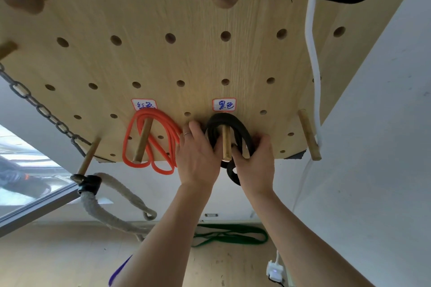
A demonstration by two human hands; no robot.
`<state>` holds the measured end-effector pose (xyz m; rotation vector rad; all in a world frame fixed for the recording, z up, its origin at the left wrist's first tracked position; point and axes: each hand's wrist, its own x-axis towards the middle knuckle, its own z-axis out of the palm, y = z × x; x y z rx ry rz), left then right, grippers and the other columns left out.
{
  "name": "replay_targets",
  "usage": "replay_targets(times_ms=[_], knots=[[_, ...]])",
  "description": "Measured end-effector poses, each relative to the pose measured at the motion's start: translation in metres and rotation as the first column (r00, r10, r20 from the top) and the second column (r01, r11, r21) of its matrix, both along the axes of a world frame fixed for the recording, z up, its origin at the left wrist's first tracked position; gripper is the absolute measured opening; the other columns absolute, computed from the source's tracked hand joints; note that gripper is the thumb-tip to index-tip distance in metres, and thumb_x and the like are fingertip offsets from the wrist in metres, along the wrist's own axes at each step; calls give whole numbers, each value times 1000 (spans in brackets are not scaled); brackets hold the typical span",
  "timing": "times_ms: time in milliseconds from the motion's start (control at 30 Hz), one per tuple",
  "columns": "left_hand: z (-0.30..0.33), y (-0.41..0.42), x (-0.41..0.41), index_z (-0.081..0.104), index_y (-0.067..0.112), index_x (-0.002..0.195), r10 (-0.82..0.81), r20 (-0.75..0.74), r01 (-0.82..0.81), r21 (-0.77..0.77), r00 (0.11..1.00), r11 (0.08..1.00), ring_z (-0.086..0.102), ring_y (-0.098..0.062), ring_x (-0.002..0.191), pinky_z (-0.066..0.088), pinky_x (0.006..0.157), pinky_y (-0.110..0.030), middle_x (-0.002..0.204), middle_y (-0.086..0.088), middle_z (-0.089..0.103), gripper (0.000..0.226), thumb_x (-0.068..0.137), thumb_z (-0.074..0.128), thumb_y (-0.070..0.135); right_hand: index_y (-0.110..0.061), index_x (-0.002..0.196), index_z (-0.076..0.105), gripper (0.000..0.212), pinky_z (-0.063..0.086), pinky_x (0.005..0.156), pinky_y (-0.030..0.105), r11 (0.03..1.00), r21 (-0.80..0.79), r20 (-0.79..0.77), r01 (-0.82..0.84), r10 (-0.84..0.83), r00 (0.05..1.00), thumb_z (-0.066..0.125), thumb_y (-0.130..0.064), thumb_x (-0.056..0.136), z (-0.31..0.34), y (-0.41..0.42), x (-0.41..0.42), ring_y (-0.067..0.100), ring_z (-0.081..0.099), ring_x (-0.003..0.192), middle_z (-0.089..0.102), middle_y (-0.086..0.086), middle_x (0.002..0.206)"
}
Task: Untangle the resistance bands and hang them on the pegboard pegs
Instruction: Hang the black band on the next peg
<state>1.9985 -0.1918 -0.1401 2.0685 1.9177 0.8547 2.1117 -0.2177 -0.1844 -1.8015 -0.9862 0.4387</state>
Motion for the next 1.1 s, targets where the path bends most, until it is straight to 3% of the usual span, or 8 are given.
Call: replay_targets(times_ms=[100,167,267,400,467,733,967,1100], knots=[[6,2,-6,45,8,112,11,-94,8,189,995,982,60,-35,92,54,81,-46,104,-14,58,49,94,58,51,-15,104,46,58,54,73,39,999,-35,187,7,0,982,84,-48,75,5,0,2,23,56,86,54,-1,96],[12,2,-12,44,11,110,-117,-41,123,272,992,954,58,-33,76,54,63,-44,102,-14,56,38,94,69,35,-13,106,48,63,52,77,41,999,-37,306,28,-15,952,78,-56,71,13,-4,3,25,55,89,56,1,97],[26,3,-19,45,21,122,-343,-65,345,316,937,884,56,-30,61,53,47,-41,114,-13,54,27,99,60,20,-12,112,51,70,51,77,39,998,-4,415,63,-56,908,70,-63,69,24,-12,3,25,55,89,58,4,100],[35,13,-25,58,20,125,-430,-228,486,370,874,792,56,-26,69,54,53,-39,115,-6,55,30,98,45,20,-12,118,51,62,34,52,16,997,32,413,66,-73,908,84,-43,77,32,-27,0,13,49,74,54,4,111],[36,19,-29,64,16,123,-440,-269,515,389,857,764,58,-27,72,54,55,-40,113,-7,59,27,100,51,17,-10,115,53,51,26,52,10,997,70,433,27,-55,900,83,-34,82,30,-32,-4,11,46,70,54,7,114],[43,31,-26,72,12,108,-448,-410,604,445,794,662,61,-30,82,52,71,-42,103,-9,65,16,93,70,6,-6,111,60,21,41,49,26,982,171,454,-81,-5,891,71,-14,95,25,-7,-12,22,56,63,59,12,105],[50,33,-22,68,10,98,-490,-238,545,407,838,733,58,-24,71,53,53,-40,105,-4,61,9,101,61,14,-6,108,55,18,48,52,35,974,212,407,-84,-10,913,67,-13,96,26,5,-9,27,53,62,56,12,101],[48,30,-22,68,14,111,-492,-198,527,410,848,744,59,-21,75,54,55,-36,110,-2,60,12,101,61,14,-6,107,53,22,51,52,39,976,212,345,-59,-18,938,69,-18,96,27,2,-8,22,51,61,55,8,100]])
